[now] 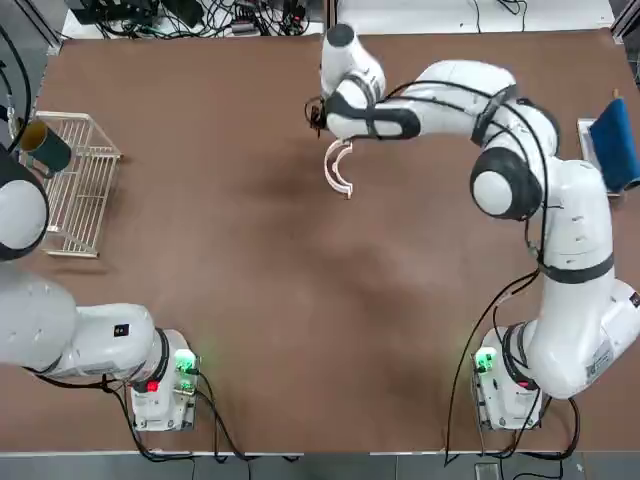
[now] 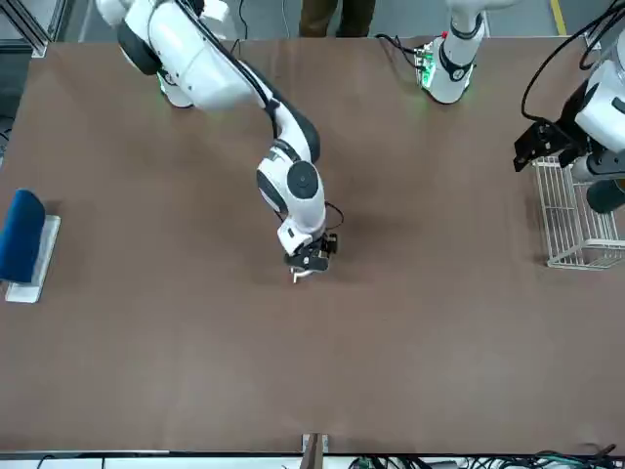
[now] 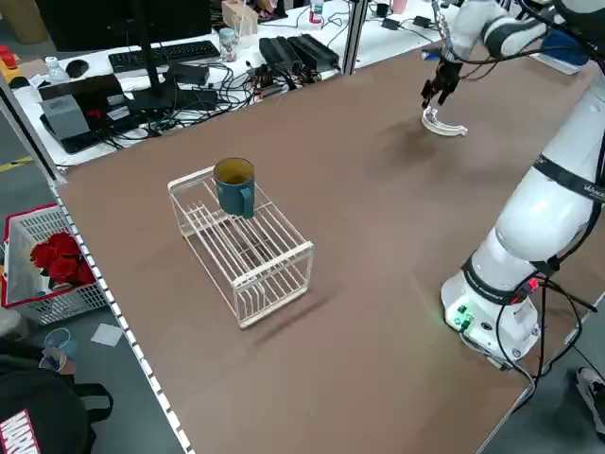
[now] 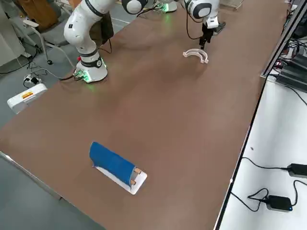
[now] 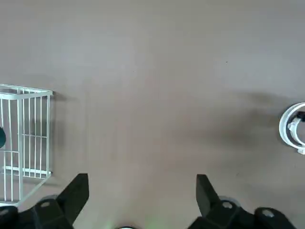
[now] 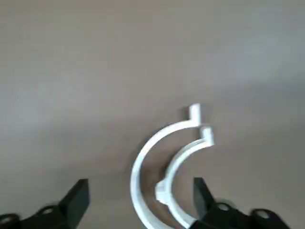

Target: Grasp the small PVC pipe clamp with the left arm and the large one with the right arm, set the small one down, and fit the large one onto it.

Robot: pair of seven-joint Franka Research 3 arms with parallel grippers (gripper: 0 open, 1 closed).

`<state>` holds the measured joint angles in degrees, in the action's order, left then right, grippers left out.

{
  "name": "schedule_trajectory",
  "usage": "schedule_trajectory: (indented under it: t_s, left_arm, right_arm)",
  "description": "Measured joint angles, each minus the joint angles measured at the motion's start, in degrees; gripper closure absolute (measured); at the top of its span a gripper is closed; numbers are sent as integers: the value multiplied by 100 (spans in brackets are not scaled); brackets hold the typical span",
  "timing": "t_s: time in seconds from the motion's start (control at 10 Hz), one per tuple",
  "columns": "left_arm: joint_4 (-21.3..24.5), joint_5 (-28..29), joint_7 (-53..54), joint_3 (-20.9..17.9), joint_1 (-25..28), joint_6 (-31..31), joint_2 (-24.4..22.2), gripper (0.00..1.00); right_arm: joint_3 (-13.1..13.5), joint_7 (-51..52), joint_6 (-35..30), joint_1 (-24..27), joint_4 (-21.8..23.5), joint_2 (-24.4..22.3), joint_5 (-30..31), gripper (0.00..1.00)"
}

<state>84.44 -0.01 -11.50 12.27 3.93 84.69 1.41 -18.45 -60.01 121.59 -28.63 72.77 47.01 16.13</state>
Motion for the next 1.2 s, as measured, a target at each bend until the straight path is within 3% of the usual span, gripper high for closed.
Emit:
schedule_trajectory:
  t_s: [0.4,0.6,0.9,1.2]
  left_arm:
    - [-1,1,3,0,-5,-2,40,0]
    - [-7,2,3,3,-6,-2,40,0]
    - [-11,2,1,5,-11,-2,40,0]
    - [-11,3,-6,3,-10,-2,40,0]
  right_arm:
    - [-250,257,-1076,1450,99,-1625,-80,0]
    - [-21,1537,-1372,2091,184,-2216,-812,0]
    - [1576,3830,-2202,2351,215,-2970,-1578,0]
    - [2701,5295,-2965,2510,365,-3573,-1689,0]
